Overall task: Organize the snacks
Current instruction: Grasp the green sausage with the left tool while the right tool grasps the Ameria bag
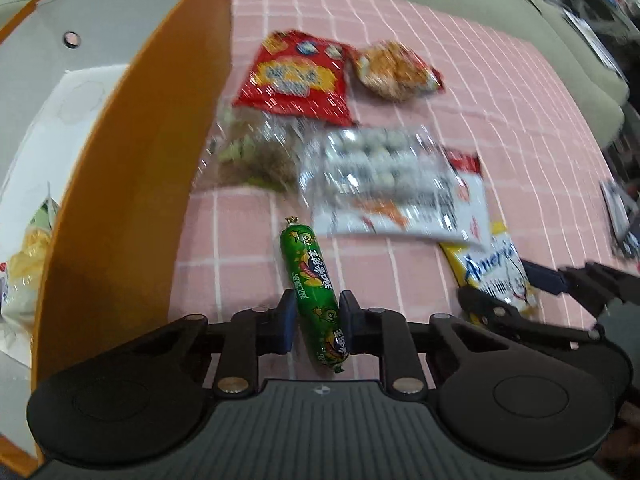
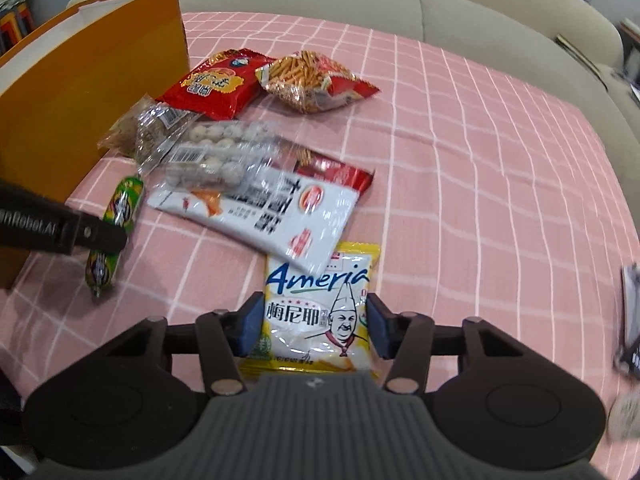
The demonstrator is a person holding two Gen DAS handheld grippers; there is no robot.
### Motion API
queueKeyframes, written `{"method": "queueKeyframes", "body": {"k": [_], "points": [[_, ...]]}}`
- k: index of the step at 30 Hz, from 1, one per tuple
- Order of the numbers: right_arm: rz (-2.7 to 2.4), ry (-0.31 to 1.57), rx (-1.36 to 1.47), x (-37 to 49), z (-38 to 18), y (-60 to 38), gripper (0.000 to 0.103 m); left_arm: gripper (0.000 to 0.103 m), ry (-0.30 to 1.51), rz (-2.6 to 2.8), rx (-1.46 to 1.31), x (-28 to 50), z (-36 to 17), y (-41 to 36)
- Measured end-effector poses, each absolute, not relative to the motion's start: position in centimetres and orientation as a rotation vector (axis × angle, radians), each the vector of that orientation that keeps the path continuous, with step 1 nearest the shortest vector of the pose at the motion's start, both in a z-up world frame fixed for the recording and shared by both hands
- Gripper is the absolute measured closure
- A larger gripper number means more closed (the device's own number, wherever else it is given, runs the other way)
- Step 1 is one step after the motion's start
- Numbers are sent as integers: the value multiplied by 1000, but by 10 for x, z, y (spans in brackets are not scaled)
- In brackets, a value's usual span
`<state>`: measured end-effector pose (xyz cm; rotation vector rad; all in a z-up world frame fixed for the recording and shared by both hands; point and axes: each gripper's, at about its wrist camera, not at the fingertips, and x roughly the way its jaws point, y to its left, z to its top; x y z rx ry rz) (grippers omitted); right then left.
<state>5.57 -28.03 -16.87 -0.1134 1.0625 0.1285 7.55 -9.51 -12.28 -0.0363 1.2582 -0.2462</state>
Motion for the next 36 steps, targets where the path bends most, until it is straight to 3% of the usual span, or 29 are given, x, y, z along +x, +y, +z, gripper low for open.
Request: {"method": "queueKeyframes", "body": {"k": [5,8,16,23,25,36], "points": [[125,1075,-83,45,-167,-272,50,77,1288,-304,20,66,-122,-101],[125,1067,-86,46,-169,-271,48,70,1304,-252,-6,70,-124,-102],[142,1058,-79,47,-171,-273,44,70,1278,-202,12,72,-131,-110],[138,1048,-73,47,-172,-274,47,75,1267,-206,20,72,-131,-113],[145,1046,-75,47,-172,-273,52,76,1264,-206,27,72,-131,-113],[137,1061,-43,46,-166,-272,53,78,1251,-234,25,65,-126,-111]]}}
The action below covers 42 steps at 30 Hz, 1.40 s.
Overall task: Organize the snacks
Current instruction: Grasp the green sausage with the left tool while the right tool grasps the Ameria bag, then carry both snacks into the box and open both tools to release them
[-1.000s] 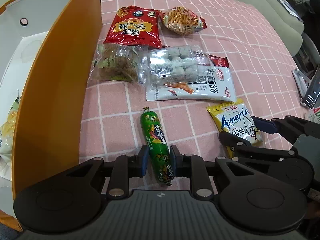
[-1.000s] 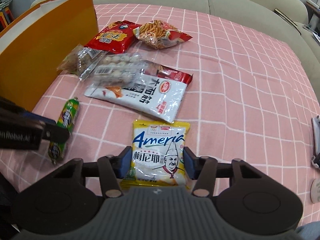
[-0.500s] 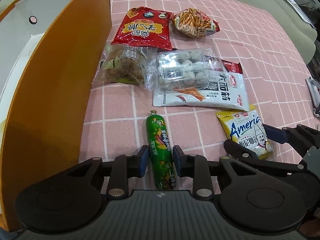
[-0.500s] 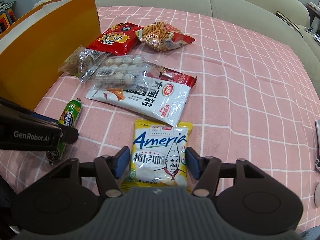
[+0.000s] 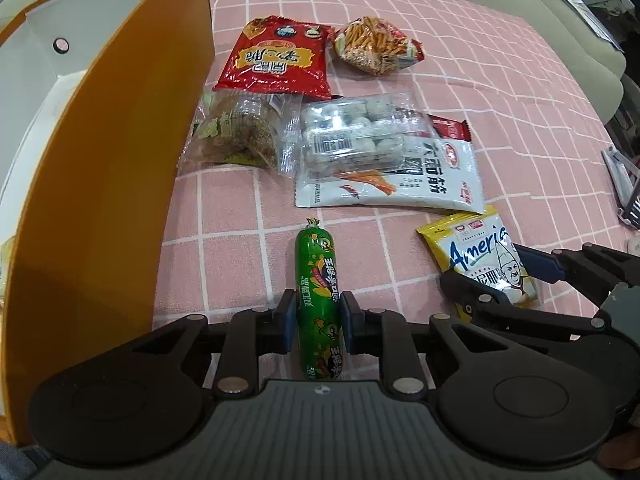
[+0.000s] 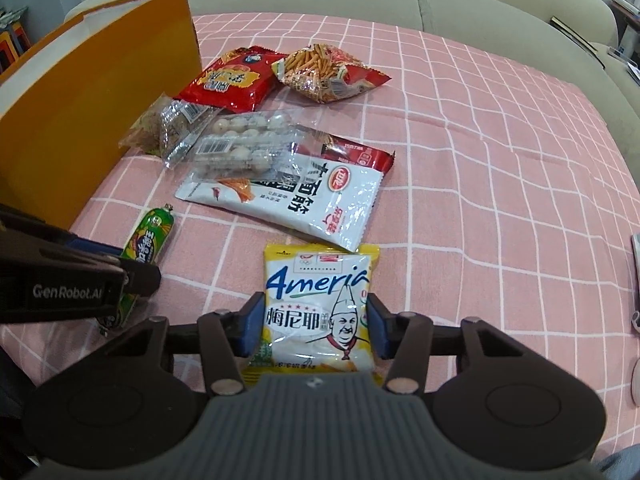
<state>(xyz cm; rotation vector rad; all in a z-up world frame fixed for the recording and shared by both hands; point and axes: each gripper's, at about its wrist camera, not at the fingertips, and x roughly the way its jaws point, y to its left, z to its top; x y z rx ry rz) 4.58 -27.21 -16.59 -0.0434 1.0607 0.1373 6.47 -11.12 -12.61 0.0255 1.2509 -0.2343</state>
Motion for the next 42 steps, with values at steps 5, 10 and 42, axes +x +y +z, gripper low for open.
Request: {"method": "queueKeyframes", "body": {"k": [5,10,42], "points": [[134,1050,-12,39,-154,-272,53,78,1223,-253,15,60,-113,-109],[130,1016,6,32,-137,-272,53,78,1192,-266,13,55,-97,-108],[467,733,-113,52,-10,-153,53,78,979,-156,-22,67,18,22]]}}
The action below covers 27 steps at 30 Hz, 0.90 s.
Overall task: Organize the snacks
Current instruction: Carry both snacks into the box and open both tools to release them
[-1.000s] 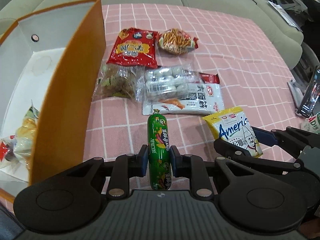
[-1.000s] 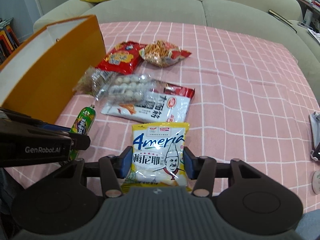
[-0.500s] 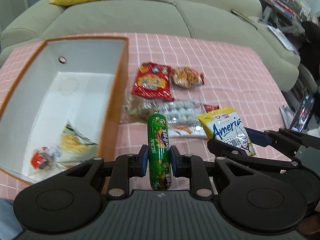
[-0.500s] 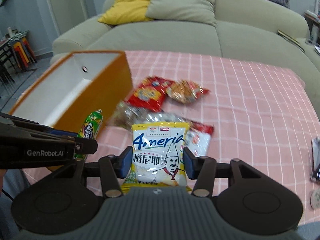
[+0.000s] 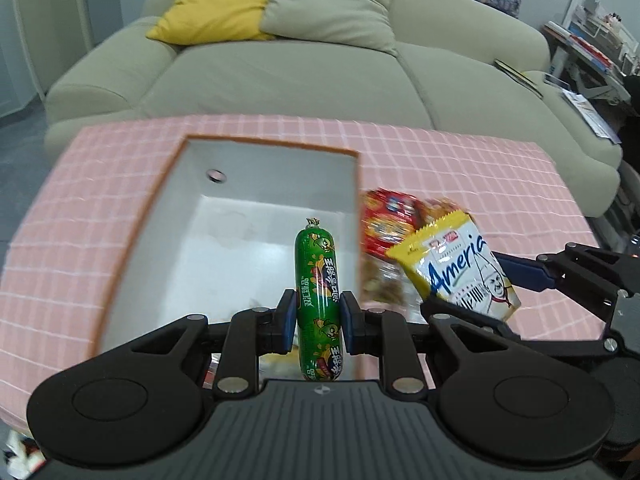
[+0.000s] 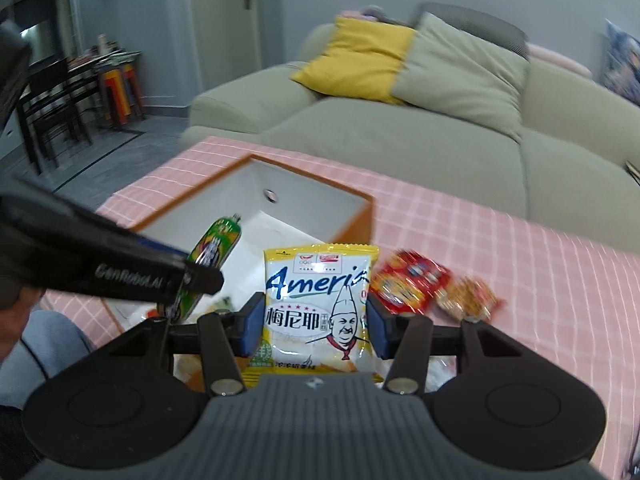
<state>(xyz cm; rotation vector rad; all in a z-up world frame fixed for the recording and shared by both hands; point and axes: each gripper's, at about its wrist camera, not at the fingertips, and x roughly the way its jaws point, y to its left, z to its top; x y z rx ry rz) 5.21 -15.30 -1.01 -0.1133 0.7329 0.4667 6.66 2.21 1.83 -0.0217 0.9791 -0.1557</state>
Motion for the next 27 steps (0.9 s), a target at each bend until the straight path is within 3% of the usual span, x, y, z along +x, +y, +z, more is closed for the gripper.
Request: {"method": "queueKeyframes", "body": {"k": [12,27], "points": [[648,738,-315,79,-11,-73,53,78,1088,-112,22,95,-4,78],[708,856,-580,118,-69,-5,53,79,1313,-66,132,119,-73,100]]}}
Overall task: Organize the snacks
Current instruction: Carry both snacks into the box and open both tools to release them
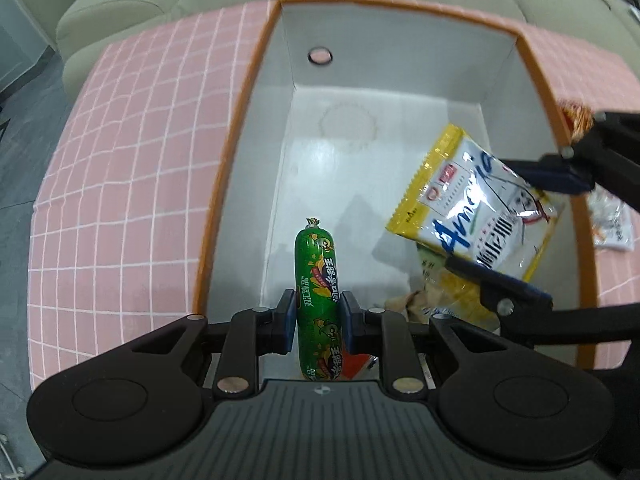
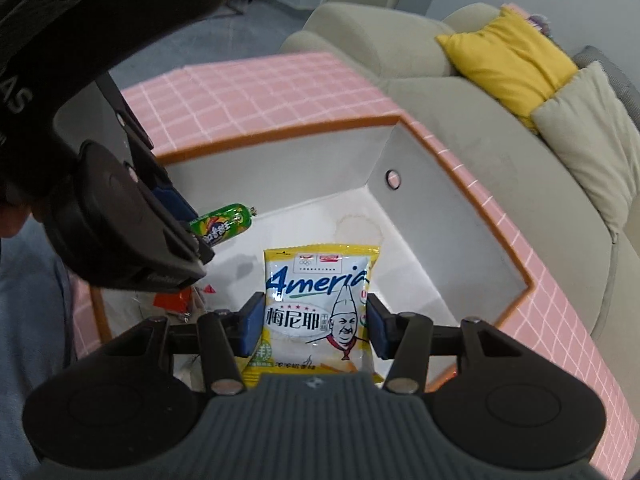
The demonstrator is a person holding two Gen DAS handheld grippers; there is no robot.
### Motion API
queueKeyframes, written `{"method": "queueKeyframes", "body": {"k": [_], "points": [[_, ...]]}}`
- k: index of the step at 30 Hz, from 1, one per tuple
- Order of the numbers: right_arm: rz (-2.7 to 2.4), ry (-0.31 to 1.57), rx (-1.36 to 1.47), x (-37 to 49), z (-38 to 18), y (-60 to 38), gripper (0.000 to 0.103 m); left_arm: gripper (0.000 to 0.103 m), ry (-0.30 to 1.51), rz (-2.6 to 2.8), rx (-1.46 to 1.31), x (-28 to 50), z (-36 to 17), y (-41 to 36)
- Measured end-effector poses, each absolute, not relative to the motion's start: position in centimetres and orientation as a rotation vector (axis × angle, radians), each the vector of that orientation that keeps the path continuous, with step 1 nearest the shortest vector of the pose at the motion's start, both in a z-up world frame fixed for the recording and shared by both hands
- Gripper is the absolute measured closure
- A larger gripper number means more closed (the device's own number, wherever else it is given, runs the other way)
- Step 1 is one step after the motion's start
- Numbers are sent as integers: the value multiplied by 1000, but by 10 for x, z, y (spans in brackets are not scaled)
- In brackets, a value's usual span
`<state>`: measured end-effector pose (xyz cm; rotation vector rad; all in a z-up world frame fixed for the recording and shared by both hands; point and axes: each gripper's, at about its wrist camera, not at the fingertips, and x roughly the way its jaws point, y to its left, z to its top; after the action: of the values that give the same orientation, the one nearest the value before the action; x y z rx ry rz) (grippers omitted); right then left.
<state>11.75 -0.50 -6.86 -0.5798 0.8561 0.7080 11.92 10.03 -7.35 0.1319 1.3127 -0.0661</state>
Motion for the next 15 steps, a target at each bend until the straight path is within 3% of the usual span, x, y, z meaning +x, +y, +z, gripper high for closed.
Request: {"method": "queueKeyframes", "body": {"k": [15], "points": [[801,927,-594,132,-99,4,53,79,1405,-58,145,130,-100,100]]}}
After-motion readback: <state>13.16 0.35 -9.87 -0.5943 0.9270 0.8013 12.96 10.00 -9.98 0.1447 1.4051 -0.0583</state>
